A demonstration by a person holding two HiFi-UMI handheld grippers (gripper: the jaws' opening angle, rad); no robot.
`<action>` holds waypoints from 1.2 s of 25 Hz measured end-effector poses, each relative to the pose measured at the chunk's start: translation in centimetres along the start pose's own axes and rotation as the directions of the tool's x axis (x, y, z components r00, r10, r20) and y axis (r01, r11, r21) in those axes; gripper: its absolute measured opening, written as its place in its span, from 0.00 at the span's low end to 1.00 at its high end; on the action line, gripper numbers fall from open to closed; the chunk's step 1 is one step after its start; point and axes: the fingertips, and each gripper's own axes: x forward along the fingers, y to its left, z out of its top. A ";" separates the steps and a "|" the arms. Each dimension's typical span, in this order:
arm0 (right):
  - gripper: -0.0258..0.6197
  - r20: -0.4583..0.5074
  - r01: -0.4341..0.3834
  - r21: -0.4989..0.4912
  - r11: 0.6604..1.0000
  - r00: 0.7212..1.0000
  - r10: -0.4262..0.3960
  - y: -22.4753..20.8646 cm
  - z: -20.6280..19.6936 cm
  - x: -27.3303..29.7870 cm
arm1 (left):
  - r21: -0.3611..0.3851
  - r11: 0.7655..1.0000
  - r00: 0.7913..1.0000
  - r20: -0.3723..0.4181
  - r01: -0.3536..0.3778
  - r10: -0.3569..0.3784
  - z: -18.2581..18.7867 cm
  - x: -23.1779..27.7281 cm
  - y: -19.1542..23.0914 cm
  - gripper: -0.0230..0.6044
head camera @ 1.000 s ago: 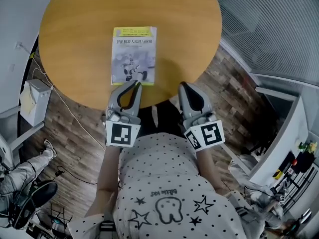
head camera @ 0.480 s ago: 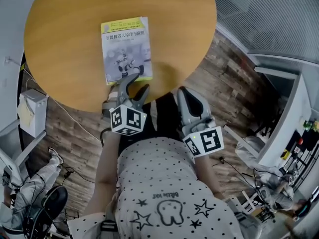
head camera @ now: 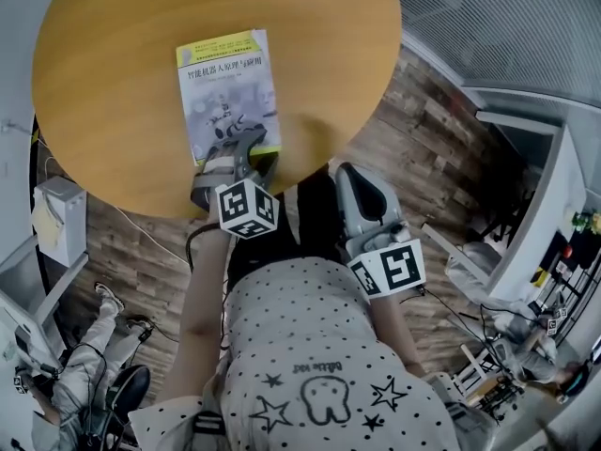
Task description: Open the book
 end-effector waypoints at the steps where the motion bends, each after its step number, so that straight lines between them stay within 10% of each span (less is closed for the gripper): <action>1: 0.05 -0.002 0.001 0.000 1.000 1.000 -0.001 -0.2 0.0 0.1 | -0.003 1.000 1.000 -0.002 0.004 -0.004 -0.1 0.1 0.0 0.39; 8: 0.05 -0.006 -0.013 -0.004 1.000 1.000 0.013 -0.4 0.1 0.5 | -0.221 0.973 0.997 0.053 0.060 -0.050 -0.2 -0.7 0.4 0.37; 15: 0.05 -0.018 -0.032 -0.010 0.999 0.999 0.032 0.0 0.1 1.1 | -0.594 0.802 0.966 0.233 0.054 0.108 -0.4 -4.4 4.3 0.09; 30: 0.05 -0.019 -0.042 -0.022 0.999 0.999 0.041 1.7 0.5 2.2 | -0.656 0.754 0.953 0.203 -0.038 0.225 -1.0 -6.1 6.4 0.07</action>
